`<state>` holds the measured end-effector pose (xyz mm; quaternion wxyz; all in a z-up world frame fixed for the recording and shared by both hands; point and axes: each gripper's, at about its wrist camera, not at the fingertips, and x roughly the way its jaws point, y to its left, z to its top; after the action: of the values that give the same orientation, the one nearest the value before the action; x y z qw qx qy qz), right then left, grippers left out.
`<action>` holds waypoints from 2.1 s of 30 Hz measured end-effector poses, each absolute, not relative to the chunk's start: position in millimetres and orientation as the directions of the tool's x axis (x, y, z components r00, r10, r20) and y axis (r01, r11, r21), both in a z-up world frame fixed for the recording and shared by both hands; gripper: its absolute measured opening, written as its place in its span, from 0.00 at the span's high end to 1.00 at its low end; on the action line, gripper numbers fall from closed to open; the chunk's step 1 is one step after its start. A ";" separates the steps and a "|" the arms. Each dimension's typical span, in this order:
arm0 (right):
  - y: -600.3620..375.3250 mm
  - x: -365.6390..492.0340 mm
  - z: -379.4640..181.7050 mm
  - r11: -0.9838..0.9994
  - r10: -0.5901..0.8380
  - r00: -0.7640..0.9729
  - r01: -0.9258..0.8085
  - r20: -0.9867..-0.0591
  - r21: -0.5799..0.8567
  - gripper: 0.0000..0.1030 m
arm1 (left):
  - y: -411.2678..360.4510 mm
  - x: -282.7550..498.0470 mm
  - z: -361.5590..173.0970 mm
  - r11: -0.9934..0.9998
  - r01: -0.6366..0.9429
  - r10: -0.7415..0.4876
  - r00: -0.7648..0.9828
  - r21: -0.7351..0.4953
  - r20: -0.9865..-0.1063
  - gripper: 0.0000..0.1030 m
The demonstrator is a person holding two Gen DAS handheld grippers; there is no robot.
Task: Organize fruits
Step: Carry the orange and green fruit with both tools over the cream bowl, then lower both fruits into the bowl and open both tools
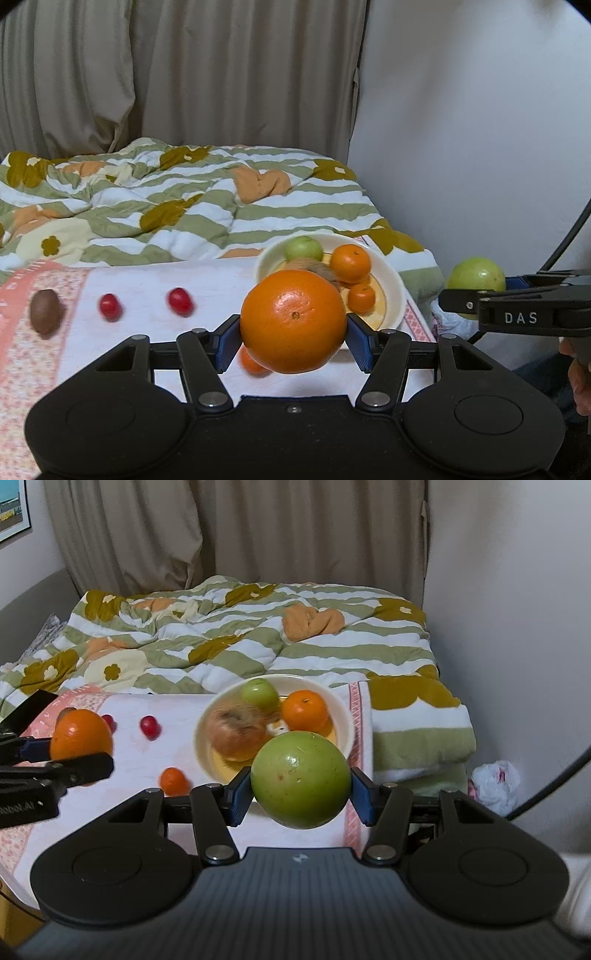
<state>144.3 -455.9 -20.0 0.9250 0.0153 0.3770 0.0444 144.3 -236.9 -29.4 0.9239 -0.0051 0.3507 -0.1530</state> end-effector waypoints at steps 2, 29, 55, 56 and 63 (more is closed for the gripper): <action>-465.6 154.4 -23.7 0.995 0.100 0.708 -0.076 -0.699 0.065 0.32 | -251.9 151.6 -34.9 0.952 0.285 -0.287 0.699 -0.114 -0.655 0.38; -507.7 220.2 -70.6 0.993 0.064 0.646 0.037 -0.761 0.115 0.32 | -332.8 224.2 -97.4 0.915 0.381 -0.325 0.506 -0.131 -0.799 0.22; -466.4 260.0 -98.5 0.996 0.086 0.677 -0.044 -0.731 0.077 0.32 | -262.5 194.2 -73.4 0.960 0.264 -0.239 0.596 -0.093 -0.767 0.06; -466.0 261.0 -99.7 0.996 0.087 0.678 -0.049 -0.730 0.073 0.32 | -260.8 193.1 -73.4 0.962 0.259 -0.234 0.598 -0.092 -0.766 0.06; -459.7 254.6 -93.0 0.998 0.063 0.733 -0.061 -0.677 0.028 0.00 | -253.0 185.2 -73.5 0.969 0.231 -0.215 0.611 -0.089 -0.762 0.05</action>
<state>254.6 -459.7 -93.0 0.9308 0.0018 0.3639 0.0333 185.2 -253.0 -73.5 0.8973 0.0094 0.4233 -0.1245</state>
